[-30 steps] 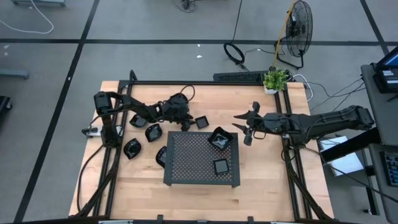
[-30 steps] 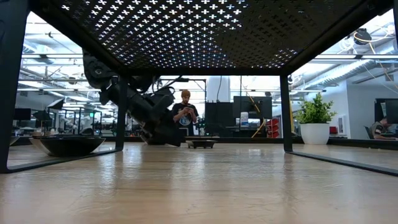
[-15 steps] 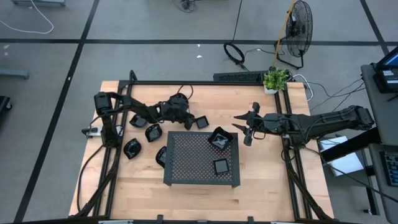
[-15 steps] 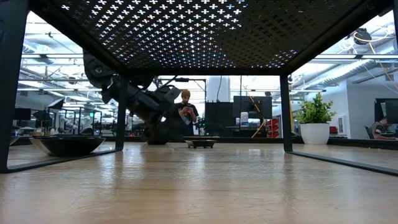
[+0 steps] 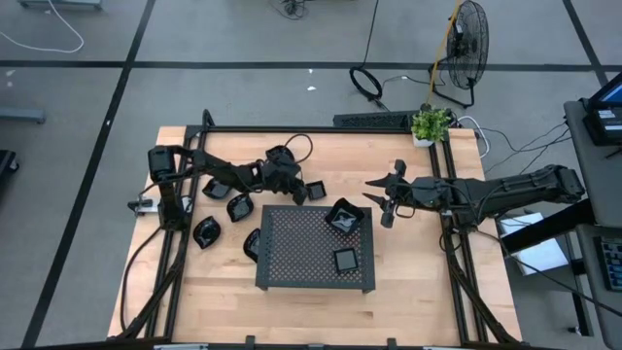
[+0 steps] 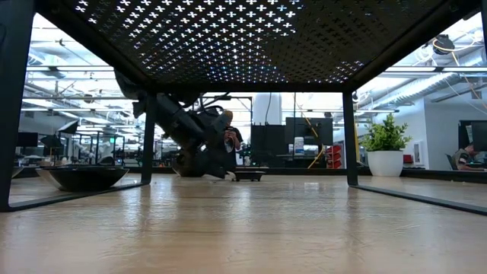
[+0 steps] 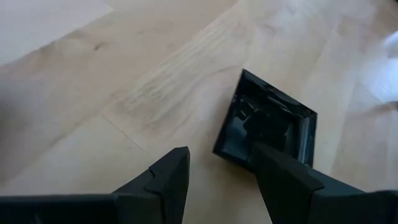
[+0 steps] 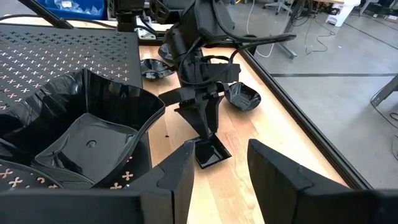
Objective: Pick & Place Mini shaped plates
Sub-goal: Stack the black square plate on top of the black square plates on the shelf
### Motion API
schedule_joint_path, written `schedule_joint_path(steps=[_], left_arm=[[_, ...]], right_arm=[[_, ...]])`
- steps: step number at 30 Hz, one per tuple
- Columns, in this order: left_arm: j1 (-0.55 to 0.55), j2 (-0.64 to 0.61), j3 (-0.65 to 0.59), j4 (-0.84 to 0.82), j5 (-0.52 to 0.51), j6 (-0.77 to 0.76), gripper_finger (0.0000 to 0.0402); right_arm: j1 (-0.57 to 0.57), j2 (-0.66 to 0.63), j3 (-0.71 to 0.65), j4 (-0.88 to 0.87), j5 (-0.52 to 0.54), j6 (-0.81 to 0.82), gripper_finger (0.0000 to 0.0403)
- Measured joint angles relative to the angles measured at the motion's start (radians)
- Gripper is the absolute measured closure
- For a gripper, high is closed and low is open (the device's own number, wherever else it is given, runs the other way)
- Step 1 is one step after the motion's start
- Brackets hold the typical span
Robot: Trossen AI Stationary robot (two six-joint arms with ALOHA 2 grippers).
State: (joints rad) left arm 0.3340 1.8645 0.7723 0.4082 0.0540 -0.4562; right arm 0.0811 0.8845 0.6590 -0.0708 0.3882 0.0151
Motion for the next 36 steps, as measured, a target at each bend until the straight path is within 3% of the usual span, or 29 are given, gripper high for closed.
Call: schedule_joint_path(steps=[9,21,36], left_arm=[[0.003,0.0,0.002,0.0,-0.013,-0.032,0.0236],[0.006,0.0,0.002,-0.005,-0.012,-0.065,0.039],[0.01,-0.044,0.002,-0.052,-0.012,0.025,0.0398]], right_arm=[[0.0,0.0,0.0,0.0,0.001,0.0,0.0266],[0.0,0.0,0.001,0.0,0.001,0.0,0.0266],[0.0,0.0,0.001,0.0,0.0,0.0,0.0266]])
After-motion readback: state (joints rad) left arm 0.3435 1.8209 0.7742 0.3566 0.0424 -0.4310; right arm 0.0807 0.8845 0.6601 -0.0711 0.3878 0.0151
